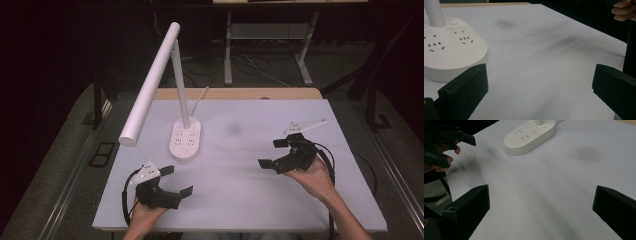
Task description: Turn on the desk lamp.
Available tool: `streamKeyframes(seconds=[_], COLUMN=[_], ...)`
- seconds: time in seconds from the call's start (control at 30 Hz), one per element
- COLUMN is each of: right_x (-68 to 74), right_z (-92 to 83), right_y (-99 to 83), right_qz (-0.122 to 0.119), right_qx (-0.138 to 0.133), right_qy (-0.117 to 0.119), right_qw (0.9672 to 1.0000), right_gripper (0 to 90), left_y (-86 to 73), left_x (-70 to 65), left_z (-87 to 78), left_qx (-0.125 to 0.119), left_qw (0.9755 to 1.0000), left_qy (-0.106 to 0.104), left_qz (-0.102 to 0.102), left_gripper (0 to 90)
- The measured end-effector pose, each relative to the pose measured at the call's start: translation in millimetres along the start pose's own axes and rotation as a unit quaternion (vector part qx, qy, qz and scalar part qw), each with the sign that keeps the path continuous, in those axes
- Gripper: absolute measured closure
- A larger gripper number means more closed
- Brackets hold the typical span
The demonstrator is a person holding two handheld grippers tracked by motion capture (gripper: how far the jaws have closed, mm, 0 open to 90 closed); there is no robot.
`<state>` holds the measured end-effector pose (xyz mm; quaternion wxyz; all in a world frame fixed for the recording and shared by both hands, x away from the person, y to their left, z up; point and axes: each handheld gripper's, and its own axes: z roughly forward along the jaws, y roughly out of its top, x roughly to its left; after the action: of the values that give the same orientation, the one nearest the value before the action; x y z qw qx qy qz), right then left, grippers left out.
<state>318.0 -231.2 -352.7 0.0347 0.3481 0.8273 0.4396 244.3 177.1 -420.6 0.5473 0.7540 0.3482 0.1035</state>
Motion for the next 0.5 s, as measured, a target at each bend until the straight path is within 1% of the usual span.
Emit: streamKeyframes(seconds=[0.03,0.1,0.23,0.27,0.5], right_x=[0.0,-1.1,-1.4,-1.7,-1.8], right_z=[0.0,3.4,6.9,9.0,14.6], right_y=[0.0,6.2,12.3,16.6,28.9], right_qz=[0.0,-0.002,-0.003,-0.005,-0.007], right_qx=[0.0,0.002,0.004,0.006,0.006], right_qy=[0.0,0.001,0.001,0.0,0.003], right_qw=[1.0,1.0,1.0,1.0,1.0], right_gripper=[0.7,0.7,0.8,0.8,0.8], left_y=[0.1,0.2,0.3,0.3,0.3], left_x=[0.1,0.2,0.3,0.2,0.6], left_z=[-0.4,-0.6,-0.9,-0.9,-1.7], left_qx=[-0.001,-0.004,-0.005,-0.004,-0.006], left_qw=[1.0,1.0,1.0,1.0,1.0], left_qy=[0.001,0.001,0.002,0.002,0.005], left_qz=[-0.001,-0.002,-0.002,-0.001,-0.001], left_gripper=[0.0,0.0,0.0,0.0,0.0])
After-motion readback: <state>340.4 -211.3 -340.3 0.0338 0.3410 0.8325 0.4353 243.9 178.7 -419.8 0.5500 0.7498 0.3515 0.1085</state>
